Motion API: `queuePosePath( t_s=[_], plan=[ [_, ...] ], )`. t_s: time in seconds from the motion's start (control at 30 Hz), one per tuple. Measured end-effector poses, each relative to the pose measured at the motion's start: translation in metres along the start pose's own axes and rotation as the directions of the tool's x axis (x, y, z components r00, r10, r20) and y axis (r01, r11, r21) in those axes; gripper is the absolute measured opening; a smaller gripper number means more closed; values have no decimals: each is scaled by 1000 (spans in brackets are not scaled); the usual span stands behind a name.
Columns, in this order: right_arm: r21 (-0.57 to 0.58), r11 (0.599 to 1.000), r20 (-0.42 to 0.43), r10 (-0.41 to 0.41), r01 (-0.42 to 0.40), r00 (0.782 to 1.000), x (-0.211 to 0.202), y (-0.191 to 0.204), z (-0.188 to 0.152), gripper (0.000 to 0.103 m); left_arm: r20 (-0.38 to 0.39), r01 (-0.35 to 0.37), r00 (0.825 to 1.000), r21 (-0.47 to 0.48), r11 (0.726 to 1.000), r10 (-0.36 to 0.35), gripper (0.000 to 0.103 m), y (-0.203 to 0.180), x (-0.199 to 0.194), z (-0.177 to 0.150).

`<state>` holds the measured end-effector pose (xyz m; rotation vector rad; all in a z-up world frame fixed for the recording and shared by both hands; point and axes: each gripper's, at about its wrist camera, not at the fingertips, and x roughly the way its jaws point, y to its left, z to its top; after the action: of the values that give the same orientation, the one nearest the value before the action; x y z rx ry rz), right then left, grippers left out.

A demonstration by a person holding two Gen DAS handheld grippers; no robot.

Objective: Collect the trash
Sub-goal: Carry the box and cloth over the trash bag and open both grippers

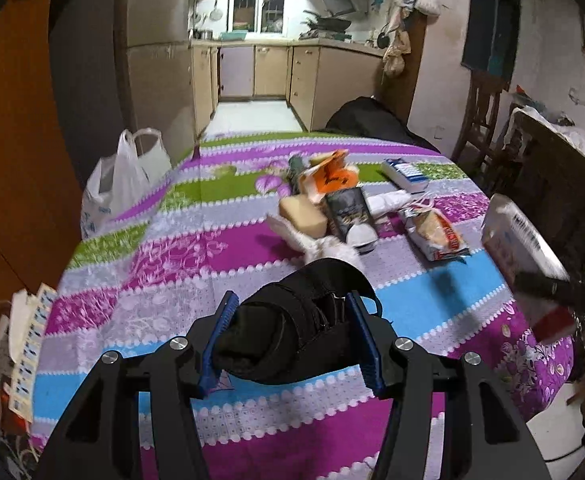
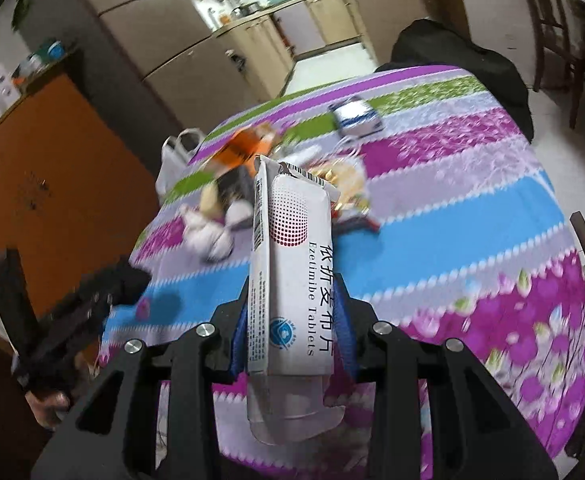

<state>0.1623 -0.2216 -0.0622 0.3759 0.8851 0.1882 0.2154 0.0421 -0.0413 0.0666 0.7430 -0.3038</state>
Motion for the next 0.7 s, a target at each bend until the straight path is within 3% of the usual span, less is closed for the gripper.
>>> queuePosePath(
  t_s=[0.2, 0.7],
  plan=[
    [-33, 999, -8, -13, 13, 1000, -19, 7, -11, 35, 29, -5, 1000, 56, 998, 4, 56, -32, -15, 9],
    [-56, 990, 75, -127, 131, 989, -101, -15, 8, 35, 92, 50, 993, 224, 973, -73, 56, -138, -26, 46]
  ],
)
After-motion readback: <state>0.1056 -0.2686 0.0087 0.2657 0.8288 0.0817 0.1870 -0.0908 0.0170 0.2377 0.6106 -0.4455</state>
